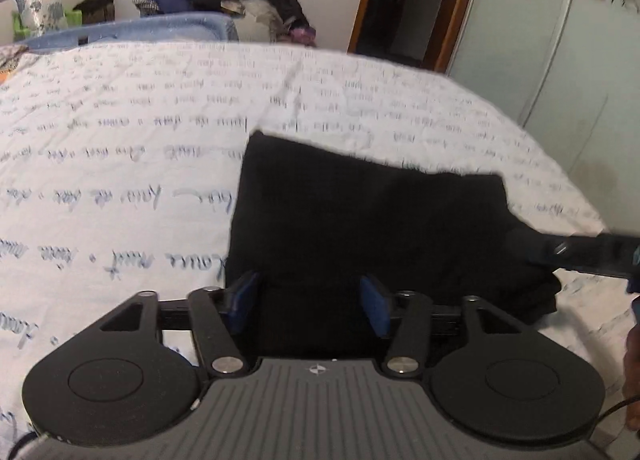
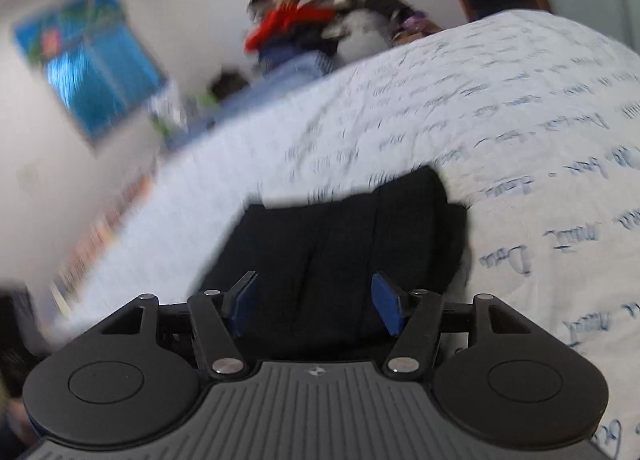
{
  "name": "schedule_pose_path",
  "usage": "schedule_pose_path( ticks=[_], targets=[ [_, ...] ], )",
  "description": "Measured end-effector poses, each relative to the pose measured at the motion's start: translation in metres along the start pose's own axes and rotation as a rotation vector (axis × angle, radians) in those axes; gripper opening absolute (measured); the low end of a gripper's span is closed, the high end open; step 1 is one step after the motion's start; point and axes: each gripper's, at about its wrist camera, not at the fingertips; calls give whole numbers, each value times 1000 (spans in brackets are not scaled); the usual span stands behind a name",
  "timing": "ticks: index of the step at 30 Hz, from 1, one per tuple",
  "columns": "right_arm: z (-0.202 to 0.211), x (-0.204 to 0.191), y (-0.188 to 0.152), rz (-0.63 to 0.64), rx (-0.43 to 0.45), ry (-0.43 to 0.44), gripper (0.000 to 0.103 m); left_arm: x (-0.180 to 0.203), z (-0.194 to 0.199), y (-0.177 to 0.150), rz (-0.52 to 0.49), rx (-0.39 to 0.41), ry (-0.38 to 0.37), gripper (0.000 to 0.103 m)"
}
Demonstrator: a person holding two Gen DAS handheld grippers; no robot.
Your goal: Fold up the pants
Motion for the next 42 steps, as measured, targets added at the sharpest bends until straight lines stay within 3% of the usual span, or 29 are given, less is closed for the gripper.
schedule_pose_path(
  ticks=[4, 10, 15, 18, 20, 22, 27, 31, 33, 36, 42],
  targets=[
    [-15, 10, -10, 0, -26, 14, 61, -4, -11, -10, -24, 10, 20, 63],
    [-21, -15, -21, 148, -7, -67, 61, -2, -12, -16, -38, 41, 53, 69],
    [-9, -18, -27, 130, 16, -77, 61, -6, -5, -17, -15, 35, 61, 70],
    [13, -27, -34, 97, 92, -114, 62, -10, 3, -19, 17, 35, 69, 70],
    [31, -38, -45, 104, 169, -167, 67, -12, 11, -22, 49, 31, 70, 70],
    [48, -46, -61, 105, 256, -213, 87, -11, 23, -28, 72, 39, 72, 69],
    [83, -60, -104, 92, 357, -194, 89, 6, 62, -45, 39, 41, 89, 69],
    [93, -65, -119, 128, 341, -224, 90, 21, 86, -56, 21, 29, 96, 85],
    [99, -65, -122, 101, 326, -217, 90, 25, 95, -60, 1, 29, 75, 85],
    [108, -65, -131, 71, 323, -192, 90, 31, 109, -68, -12, 36, 100, 85],
    [132, -85, -151, 99, 333, -182, 90, 37, 143, -82, -16, 63, 99, 91]
  ],
)
Point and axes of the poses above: each gripper's, at about its wrist camera, not at the fingertips, and z roughly against the way its jaws point, x to its right, y to its top, and after that the axes turned 8 degrees about -z, right-handed
